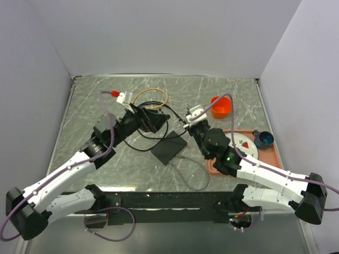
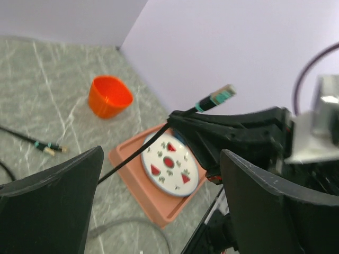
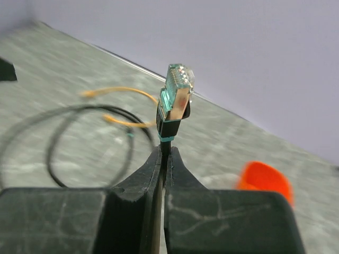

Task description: Insert the plug into the switch port

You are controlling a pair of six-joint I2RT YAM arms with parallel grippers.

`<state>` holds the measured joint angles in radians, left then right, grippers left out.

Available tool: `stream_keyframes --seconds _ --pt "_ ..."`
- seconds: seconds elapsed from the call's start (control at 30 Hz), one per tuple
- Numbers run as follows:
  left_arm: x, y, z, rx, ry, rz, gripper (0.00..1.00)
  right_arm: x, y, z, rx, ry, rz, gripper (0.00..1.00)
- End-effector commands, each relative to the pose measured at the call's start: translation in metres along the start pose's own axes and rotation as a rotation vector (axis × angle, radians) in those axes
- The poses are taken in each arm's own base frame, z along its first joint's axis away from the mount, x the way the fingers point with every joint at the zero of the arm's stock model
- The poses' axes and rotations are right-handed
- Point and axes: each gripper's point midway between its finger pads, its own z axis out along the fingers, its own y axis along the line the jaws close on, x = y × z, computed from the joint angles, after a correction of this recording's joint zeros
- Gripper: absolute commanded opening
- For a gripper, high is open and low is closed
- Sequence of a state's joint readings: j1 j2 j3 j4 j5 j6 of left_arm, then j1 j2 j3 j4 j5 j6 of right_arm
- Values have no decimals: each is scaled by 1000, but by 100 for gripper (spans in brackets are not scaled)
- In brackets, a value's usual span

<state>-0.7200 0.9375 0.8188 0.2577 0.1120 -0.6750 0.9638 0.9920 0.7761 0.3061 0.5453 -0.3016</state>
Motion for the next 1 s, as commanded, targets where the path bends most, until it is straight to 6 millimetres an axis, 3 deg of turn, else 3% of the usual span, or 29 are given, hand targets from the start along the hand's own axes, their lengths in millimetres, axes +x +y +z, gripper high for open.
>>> stream_keyframes --seconds 0.0,0.27,0.6,0.73,0.97 --pt "0 -11 15 29 48 -55 98 -9 -37 -14 245 -30 -180 0" --pt "2 -14 36 59 53 -71 99 -6 -7 -23 172 -81 -212 0" --pt "-16 -51 44 211 51 -107 97 4 5 -29 107 -88 -203 0" --pt "-3 -58 52 247 133 -105 86 4 9 -29 84 -90 -188 0" --pt "23 -64 68 247 239 -89 75 5 15 -26 63 -81 -180 0"
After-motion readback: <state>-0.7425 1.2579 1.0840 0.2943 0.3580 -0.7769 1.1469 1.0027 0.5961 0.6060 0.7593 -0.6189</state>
